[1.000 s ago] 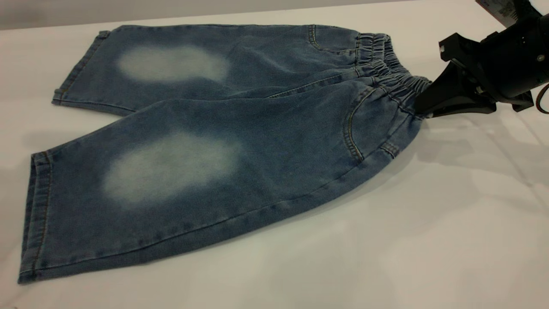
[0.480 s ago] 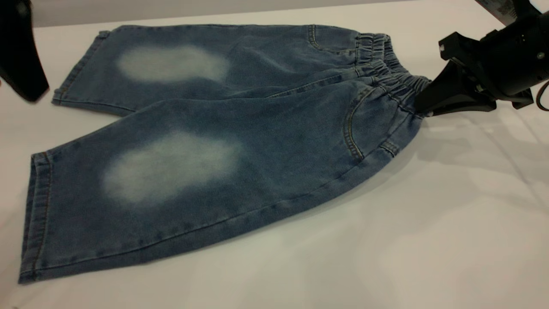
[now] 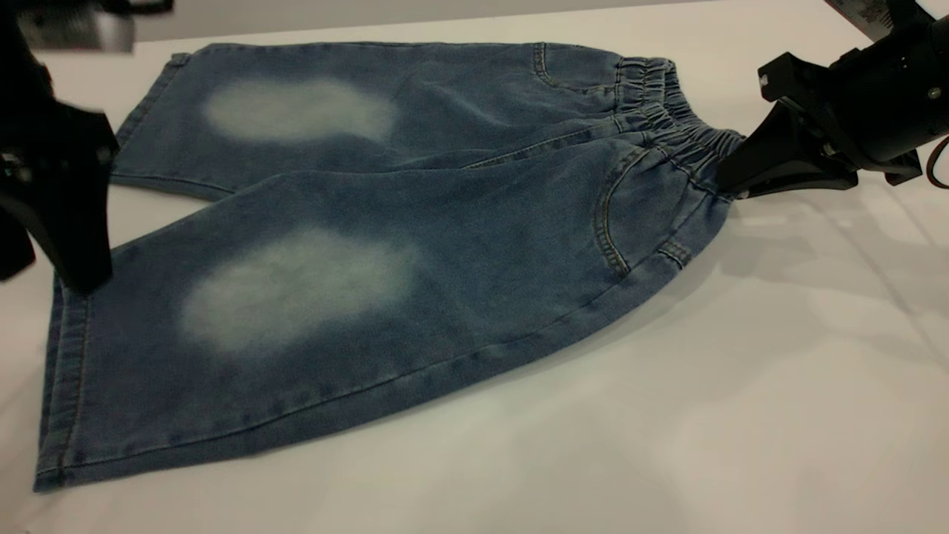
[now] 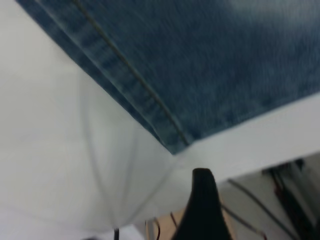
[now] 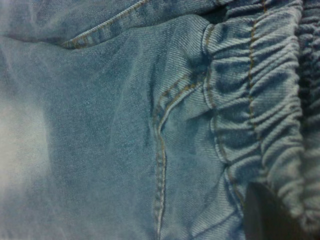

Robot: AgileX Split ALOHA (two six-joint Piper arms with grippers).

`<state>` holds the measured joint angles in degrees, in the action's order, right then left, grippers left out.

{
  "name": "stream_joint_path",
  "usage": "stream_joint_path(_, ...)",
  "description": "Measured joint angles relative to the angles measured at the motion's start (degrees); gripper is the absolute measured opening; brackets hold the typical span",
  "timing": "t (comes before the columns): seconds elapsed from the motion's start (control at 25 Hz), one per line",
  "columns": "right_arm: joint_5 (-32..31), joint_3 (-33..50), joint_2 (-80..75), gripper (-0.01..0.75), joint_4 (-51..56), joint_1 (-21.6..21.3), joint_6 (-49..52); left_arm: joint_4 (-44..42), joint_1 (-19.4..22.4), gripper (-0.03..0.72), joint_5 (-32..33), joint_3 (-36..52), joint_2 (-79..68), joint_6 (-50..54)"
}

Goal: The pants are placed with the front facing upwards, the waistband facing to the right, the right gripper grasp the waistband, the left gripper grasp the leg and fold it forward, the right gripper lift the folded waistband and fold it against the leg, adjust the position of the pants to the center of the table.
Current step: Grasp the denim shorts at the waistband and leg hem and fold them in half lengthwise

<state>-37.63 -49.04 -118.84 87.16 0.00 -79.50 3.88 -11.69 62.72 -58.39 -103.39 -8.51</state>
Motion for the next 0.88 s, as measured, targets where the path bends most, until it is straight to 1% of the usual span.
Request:
stream_joint_path(0.16,0.1,0.0,0.0,0.032,0.1,0.0,0.0,-2.8,-3.2,0.498,-1.3,0.2,-1.9,0.2)
stream_joint_path(0.32,0.1,0.0,0.0,0.032,0.1,0.0,0.0,-2.6,-6.7,0.498,-5.8,3.6,-2.0,0.1)
stream_joint_path(0.4,0.1,0.0,0.0,0.032,0.1,0.0,0.0,-2.8,-7.7,0.498,-9.1,6.4,-2.0,0.1)
stream_joint_path(0.68,0.1,0.0,0.0,0.032,0.1,0.0,0.0,-5.8,-7.9,0.498,-20.3,16.8,-2.0,0.4)
stream_joint_path(0.88,0.1,0.0,0.0,0.032,0.1,0.0,-0.1,-9.6,-7.9,0.498,-24.9,18.0,-2.1,1.0)
